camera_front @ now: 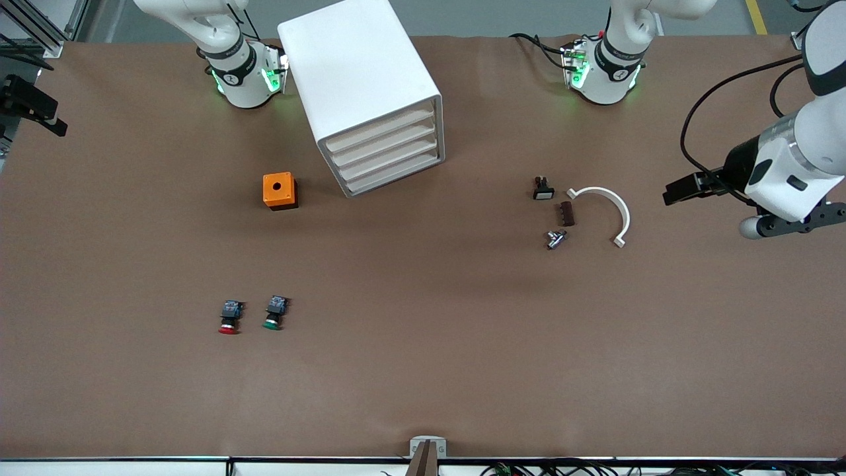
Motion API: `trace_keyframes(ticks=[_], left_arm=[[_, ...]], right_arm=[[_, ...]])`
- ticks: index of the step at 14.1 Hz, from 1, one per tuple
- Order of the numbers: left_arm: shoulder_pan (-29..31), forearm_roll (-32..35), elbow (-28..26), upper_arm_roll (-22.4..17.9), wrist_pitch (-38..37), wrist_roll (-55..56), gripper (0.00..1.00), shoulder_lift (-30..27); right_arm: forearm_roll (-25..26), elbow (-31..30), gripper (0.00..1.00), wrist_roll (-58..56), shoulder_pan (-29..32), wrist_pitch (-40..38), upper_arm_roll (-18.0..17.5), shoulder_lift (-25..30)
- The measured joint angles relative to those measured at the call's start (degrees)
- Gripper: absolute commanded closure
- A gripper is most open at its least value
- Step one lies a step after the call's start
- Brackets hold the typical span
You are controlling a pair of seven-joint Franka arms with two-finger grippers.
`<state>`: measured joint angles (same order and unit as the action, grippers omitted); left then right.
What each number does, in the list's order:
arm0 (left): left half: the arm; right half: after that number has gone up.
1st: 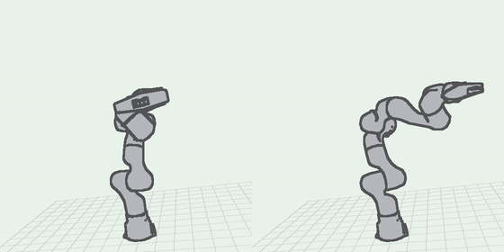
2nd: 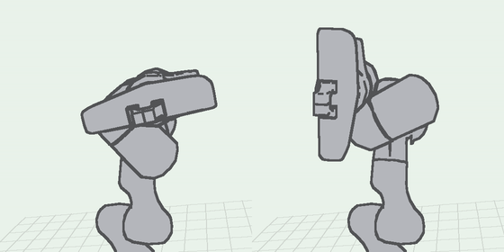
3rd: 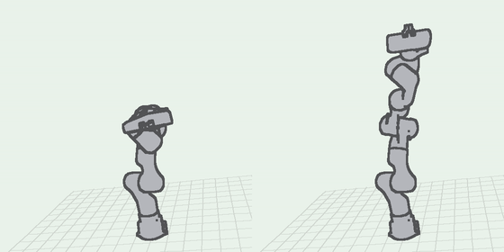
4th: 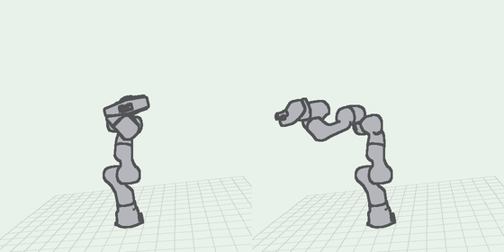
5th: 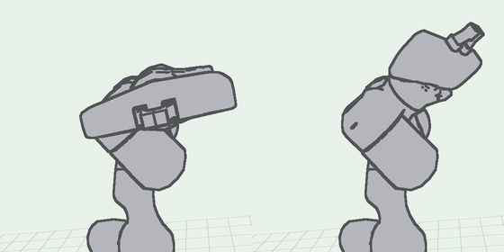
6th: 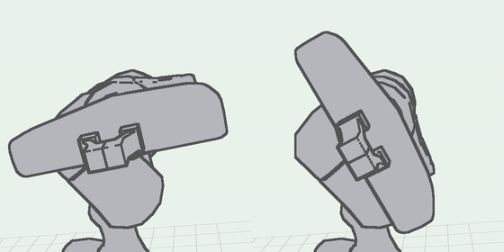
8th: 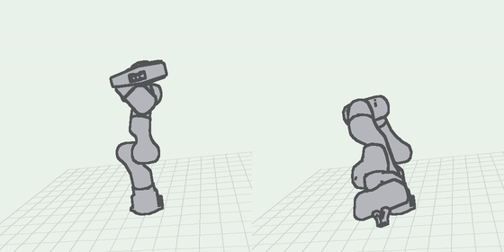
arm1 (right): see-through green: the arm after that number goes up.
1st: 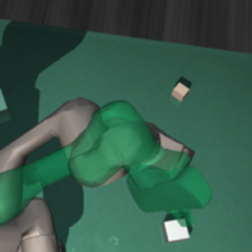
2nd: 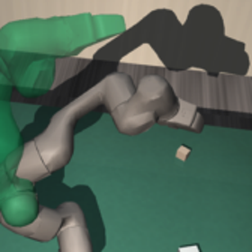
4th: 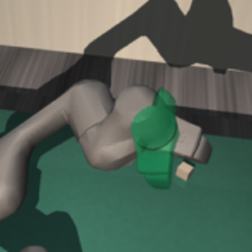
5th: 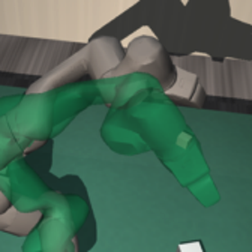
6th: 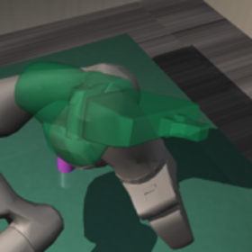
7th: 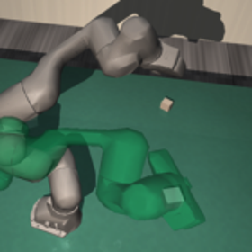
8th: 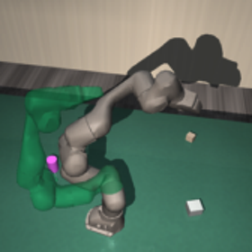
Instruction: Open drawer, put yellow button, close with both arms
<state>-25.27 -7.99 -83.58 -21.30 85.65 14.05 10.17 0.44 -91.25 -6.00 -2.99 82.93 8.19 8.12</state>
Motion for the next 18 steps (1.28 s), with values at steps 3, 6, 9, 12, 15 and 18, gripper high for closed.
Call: trace_keyframes(ticks=[3, 6, 9, 12, 15, 18], left_arm=[[6.23, 1.61, -1.62, 4.08, 3.74, -3.15, 0.01, 0.21], [17.00, 3.41, -1.98, 14.47, 6.16, -5.24, 0.01, 0.23], [22.73, 5.75, -2.21, 21.22, 7.51, -5.48, 0.01, 0.19], [24.63, 6.06, -3.55, 23.67, 8.01, -6.05, 0.01, -1.25], [24.73, 6.07, -5.67, 23.88, 8.57, -6.43, 0.01, -4.43], [24.73, 6.08, -5.89, 23.97, 8.81, -6.53, 0.00, -6.31]], right_arm=[[0.02, -0.01, 0.00, 0.00, 0.00, 0.00, -0.01, 0.00], [0.02, -0.02, 0.00, 0.00, 0.00, 0.00, -0.05, 0.00], [0.01, -0.02, 0.00, 0.00, 0.00, 0.00, -0.09, 0.00], [0.00, -0.04, 0.00, 0.01, 0.00, 0.00, -0.10, 0.00], [-0.16, -0.07, 0.00, 0.01, 0.00, 0.00, -0.14, 0.00], [-0.17, -0.13, 0.00, 0.01, 0.00, -0.02, -0.15, 0.00]])
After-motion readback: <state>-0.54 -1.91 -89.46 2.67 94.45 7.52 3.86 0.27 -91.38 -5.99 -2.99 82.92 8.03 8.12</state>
